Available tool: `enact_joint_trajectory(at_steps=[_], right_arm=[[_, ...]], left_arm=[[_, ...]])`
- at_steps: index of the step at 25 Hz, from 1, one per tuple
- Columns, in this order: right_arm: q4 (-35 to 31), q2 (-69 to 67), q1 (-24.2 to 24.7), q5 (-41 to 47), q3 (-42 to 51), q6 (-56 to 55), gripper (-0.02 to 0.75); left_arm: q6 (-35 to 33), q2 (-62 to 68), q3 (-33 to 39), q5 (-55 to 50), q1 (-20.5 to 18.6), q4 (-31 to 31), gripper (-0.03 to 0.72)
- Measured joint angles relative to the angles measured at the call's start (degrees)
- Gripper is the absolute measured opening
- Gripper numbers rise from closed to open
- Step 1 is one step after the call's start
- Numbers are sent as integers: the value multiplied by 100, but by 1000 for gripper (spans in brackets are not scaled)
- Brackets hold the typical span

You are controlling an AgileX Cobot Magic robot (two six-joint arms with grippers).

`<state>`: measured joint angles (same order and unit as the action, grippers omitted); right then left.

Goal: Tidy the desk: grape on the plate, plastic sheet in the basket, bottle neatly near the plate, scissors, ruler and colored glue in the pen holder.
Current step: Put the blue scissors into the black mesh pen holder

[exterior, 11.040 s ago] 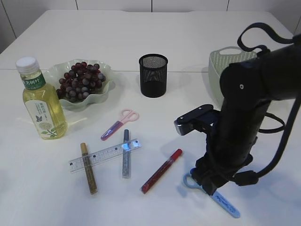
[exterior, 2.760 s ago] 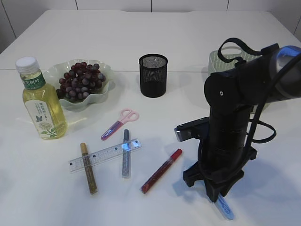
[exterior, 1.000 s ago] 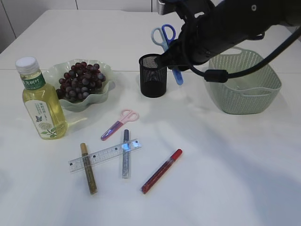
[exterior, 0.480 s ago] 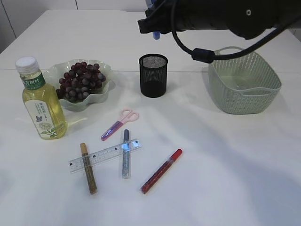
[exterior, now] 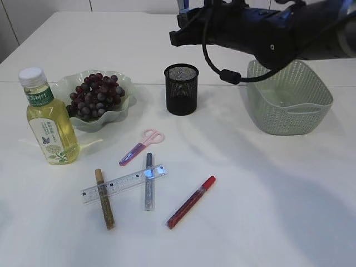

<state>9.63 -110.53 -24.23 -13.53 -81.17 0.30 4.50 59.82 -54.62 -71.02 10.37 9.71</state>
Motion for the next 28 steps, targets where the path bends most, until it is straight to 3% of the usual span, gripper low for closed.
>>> enact_joint_trajectory(at_steps=[7,13,28], right_arm=[[0,-577,88,-783,-203,34,200],[0,-1158,96,-829,-781,57,200],[-102,-1699,220,-1183,-819,274,200]], left_arm=[[0,0,0,0,0,-14,435],[0,0,0,0,0,-27,435],[0,0,0,0,0,-210,435]])
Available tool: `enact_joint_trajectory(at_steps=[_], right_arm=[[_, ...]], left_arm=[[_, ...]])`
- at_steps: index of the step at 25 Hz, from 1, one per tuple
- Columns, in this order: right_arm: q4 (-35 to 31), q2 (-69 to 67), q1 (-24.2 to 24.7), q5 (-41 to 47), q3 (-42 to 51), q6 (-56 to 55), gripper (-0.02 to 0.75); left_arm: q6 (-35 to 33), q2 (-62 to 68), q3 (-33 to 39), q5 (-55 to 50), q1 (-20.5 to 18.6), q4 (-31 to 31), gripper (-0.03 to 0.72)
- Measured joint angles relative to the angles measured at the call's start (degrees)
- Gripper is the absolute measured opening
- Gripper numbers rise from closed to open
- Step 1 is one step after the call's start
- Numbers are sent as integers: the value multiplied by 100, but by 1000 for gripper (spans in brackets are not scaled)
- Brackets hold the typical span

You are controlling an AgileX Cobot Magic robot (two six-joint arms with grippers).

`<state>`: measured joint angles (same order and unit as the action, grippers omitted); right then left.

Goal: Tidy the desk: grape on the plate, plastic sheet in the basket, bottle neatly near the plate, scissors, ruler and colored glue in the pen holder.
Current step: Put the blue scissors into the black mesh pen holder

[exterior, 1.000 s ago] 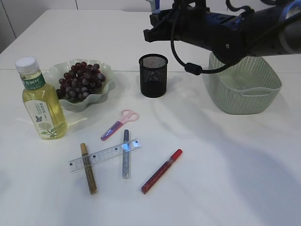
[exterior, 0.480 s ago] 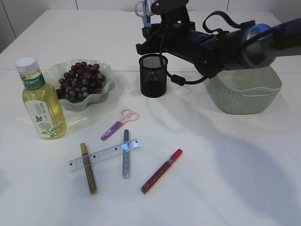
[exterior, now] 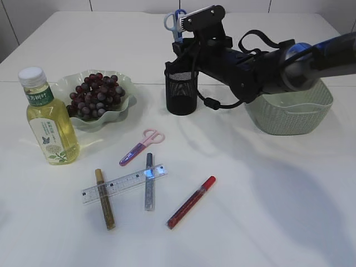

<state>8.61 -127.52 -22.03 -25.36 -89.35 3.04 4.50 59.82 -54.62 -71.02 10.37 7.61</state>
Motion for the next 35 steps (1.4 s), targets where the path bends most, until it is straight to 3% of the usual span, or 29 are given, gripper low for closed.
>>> enact_joint_trajectory(at_steps=[35], right_arm=[[-244,-392,107,13,-340,23,200]], left_arm=[[0,0,0,0,0,-273,435]])
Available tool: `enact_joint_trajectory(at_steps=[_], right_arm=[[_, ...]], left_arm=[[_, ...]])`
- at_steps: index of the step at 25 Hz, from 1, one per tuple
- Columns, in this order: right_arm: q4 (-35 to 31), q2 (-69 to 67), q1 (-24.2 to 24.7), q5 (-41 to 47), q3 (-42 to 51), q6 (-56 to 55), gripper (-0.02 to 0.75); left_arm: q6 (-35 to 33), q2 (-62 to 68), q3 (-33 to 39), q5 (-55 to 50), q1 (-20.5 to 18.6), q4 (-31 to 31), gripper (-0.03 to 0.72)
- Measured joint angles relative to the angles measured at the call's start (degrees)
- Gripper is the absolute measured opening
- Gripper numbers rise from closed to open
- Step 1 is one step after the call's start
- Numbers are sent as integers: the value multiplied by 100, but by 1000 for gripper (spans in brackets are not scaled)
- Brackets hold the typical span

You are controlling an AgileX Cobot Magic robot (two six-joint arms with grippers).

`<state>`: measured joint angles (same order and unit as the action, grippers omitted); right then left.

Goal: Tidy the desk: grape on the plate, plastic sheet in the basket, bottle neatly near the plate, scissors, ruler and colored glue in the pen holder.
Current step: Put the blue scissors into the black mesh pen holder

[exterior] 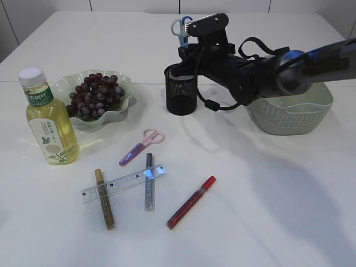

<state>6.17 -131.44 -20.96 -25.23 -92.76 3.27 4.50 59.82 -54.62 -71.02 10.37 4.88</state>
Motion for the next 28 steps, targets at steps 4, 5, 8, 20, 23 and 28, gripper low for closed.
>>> enact_joint_trajectory(at_steps=[4,5,8,20,23,28], right_arm=[[0,0,0,13,-13,0,200],[0,0,0,24,-13,0,200],[0,-4,0,234,-71,-12,200],[-5,-118,0,678,-244,-327,200],[-5,-129,0,704,-258,-327,200],[-5,-129,0,704,-281,-357,200]], left_arm=[[0,0,0,0,0,-4,435],[0,0,0,0,0,-4,435],[0,0,0,0,0,-4,435],[0,0,0,32,0,-4,435],[0,0,0,40,0,-4,435],[0,0,0,67,0,-18,435]])
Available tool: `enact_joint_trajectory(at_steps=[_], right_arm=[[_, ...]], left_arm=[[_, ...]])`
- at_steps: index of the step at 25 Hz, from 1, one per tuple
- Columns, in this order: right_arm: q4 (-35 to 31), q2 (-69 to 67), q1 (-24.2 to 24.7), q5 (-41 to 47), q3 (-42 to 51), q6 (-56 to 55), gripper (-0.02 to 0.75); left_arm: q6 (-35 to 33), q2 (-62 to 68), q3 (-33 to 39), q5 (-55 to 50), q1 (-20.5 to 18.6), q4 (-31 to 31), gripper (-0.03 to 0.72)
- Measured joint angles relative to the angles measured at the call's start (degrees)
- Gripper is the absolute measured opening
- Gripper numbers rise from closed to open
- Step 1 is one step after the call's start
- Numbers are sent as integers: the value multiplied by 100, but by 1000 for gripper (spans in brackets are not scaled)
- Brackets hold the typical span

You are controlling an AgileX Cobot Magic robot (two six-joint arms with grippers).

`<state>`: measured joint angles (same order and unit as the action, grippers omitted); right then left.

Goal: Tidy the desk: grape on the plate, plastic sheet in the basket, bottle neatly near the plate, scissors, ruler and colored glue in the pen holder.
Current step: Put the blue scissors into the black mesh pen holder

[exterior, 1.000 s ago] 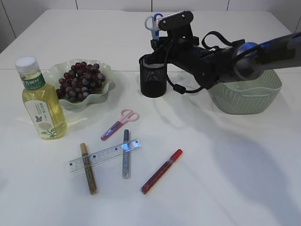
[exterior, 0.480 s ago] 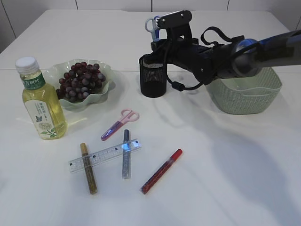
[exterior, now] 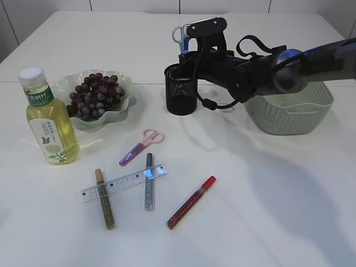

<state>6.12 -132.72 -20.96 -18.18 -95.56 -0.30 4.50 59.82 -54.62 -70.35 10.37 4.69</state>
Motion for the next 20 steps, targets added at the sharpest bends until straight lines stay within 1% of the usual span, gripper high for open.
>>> enact_joint_trajectory(at_steps=[9,20], right_arm=[[0,0,-69,0,0,-9,200],[0,0,-69,263,0,-22,211]], left_arm=[[0,0,0,31,0,-9,435],[0,0,0,31,0,-9,435]])
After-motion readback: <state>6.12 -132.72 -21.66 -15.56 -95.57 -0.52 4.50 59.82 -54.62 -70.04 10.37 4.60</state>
